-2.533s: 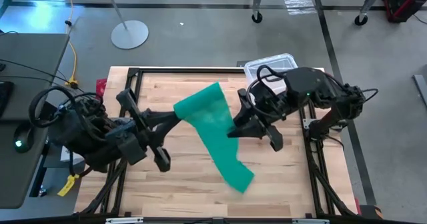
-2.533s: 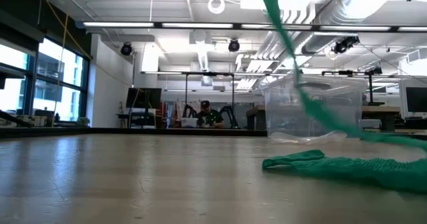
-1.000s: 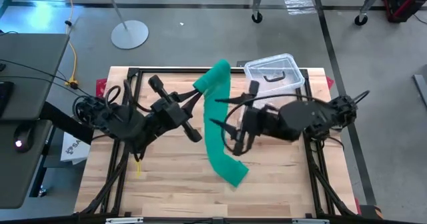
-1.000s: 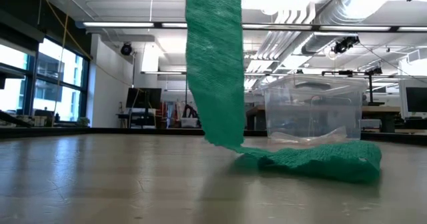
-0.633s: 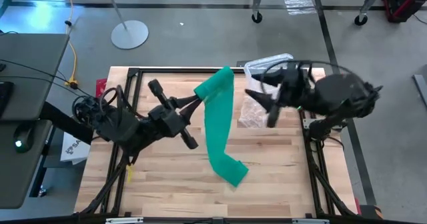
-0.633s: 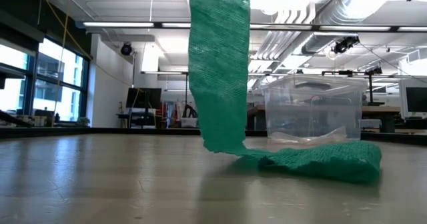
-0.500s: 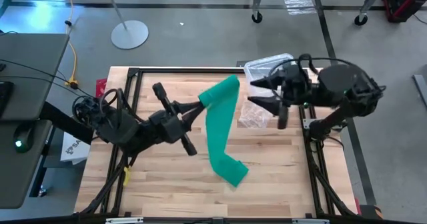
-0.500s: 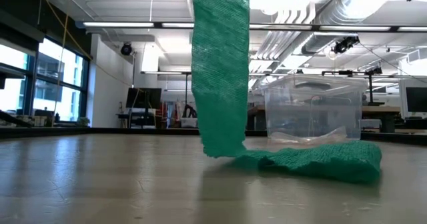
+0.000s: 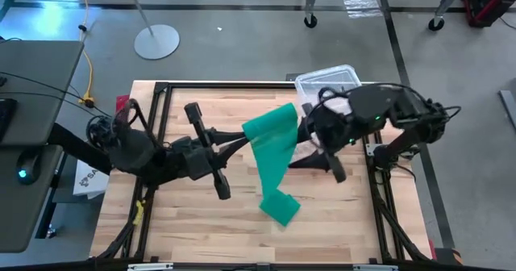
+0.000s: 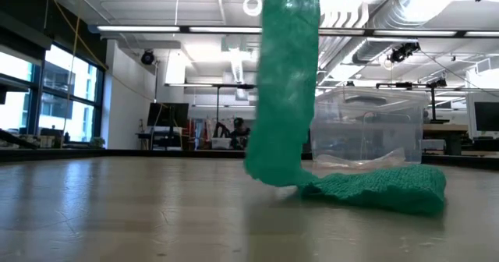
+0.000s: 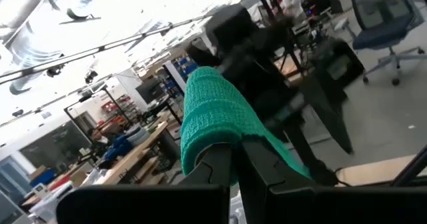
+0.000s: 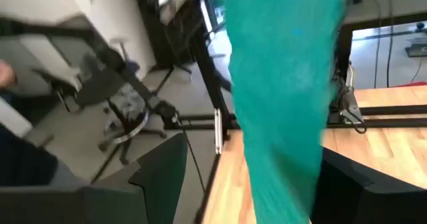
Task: Roll bandage
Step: Roll the green bandage
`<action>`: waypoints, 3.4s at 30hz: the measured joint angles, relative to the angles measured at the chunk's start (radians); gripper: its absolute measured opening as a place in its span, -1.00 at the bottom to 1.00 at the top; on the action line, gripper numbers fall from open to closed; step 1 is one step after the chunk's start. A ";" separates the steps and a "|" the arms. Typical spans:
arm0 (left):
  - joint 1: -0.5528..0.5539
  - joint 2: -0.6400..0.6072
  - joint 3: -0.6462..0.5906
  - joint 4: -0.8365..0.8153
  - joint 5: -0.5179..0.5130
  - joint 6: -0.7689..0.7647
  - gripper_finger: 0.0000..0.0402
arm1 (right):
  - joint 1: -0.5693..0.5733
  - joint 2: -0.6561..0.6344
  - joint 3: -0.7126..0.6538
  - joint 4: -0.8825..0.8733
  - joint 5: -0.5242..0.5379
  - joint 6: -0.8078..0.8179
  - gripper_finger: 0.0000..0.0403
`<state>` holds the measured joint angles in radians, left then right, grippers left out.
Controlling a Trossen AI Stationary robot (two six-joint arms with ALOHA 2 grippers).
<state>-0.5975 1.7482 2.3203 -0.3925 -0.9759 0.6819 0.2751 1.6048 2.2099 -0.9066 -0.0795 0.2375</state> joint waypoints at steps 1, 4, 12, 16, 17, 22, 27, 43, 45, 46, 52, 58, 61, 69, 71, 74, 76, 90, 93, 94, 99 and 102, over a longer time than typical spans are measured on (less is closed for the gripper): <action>-0.004 -0.003 0.000 0.002 0.000 0.000 -0.99 | 0.003 0.002 -0.001 -0.008 0.010 -0.012 0.23; -0.016 -0.008 0.000 0.003 0.000 -0.011 -0.99 | 0.003 -0.004 -0.001 -0.022 0.053 -0.041 0.23; -0.052 -0.008 0.000 -0.002 -0.009 -0.045 -0.99 | -0.002 -0.015 0.000 -0.080 0.061 -0.040 0.23; -0.072 -0.008 0.000 -0.004 -0.057 -0.051 -0.98 | 0.010 -0.015 0.000 -0.168 0.060 -0.028 0.23; -0.077 -0.008 0.000 -0.004 -0.070 -0.052 -0.98 | 0.011 -0.015 0.000 -0.186 0.061 -0.027 0.23; -0.103 -0.008 0.000 -0.006 -0.118 -0.054 -0.97 | 0.016 -0.037 0.000 -0.278 0.111 -0.007 0.23; -0.130 -0.008 0.000 -0.006 -0.152 -0.079 -0.97 | 0.035 -0.092 -0.005 -0.400 0.231 0.038 0.23; -0.170 -0.008 0.000 -0.007 -0.200 -0.102 -0.96 | 0.078 -0.415 -0.969 1.014 0.151 0.402 0.23; -0.170 -0.008 0.000 -0.007 -0.200 -0.103 -0.96 | 0.077 -0.396 -1.010 1.216 0.127 0.431 0.23; -0.169 -0.008 0.000 -0.007 -0.200 -0.103 -0.96 | 0.077 -0.386 -1.021 1.289 0.126 0.436 0.23; -0.169 -0.008 0.000 -0.007 -0.200 -0.103 -0.96 | 0.055 -0.350 -1.010 1.475 0.125 0.420 0.23; -0.169 -0.008 0.000 -0.011 -0.213 -0.100 -0.96 | 0.020 -0.350 -0.847 1.201 0.072 0.352 0.24; -0.169 -0.008 0.000 -0.012 -0.216 -0.094 -0.96 | 0.010 -0.342 -0.723 0.956 0.070 0.308 0.28; -0.169 -0.008 0.000 -0.014 -0.216 -0.093 -0.96 | 0.006 -0.228 -0.466 0.649 -0.026 0.290 0.45; -0.169 -0.008 0.000 -0.014 -0.218 -0.093 -0.96 | 0.006 -0.187 -0.419 0.640 -0.067 0.276 0.47; -0.169 -0.008 0.000 -0.015 -0.220 -0.093 -0.96 | 0.006 -0.132 -0.350 0.624 -0.106 0.231 0.48; -0.169 -0.008 0.000 -0.015 -0.230 -0.094 -0.96 | 0.006 -0.101 -0.298 0.573 -0.103 0.171 0.48; -0.169 -0.007 0.000 -0.037 -0.246 -0.102 -0.96 | -0.001 -0.042 -0.019 0.147 -0.016 0.050 0.48; -0.169 -0.007 0.000 -0.037 -0.249 -0.096 -0.96 | -0.001 -0.041 0.002 0.051 0.006 0.051 0.48; -0.169 -0.007 0.000 -0.037 -0.249 -0.096 -0.96 | -0.001 -0.041 0.002 0.033 0.009 0.051 0.48; -0.169 -0.007 0.000 -0.037 -0.256 -0.095 -0.96 | -0.001 -0.040 0.003 -0.068 -0.018 0.049 0.48; -0.169 -0.007 0.000 -0.038 -0.268 -0.095 -0.96 | -0.003 -0.040 0.003 -0.133 -0.021 0.034 0.48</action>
<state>-0.7662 1.7409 2.3207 -0.4301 -1.2442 0.5873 0.2720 1.5646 2.2124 -1.0392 -0.1002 0.2710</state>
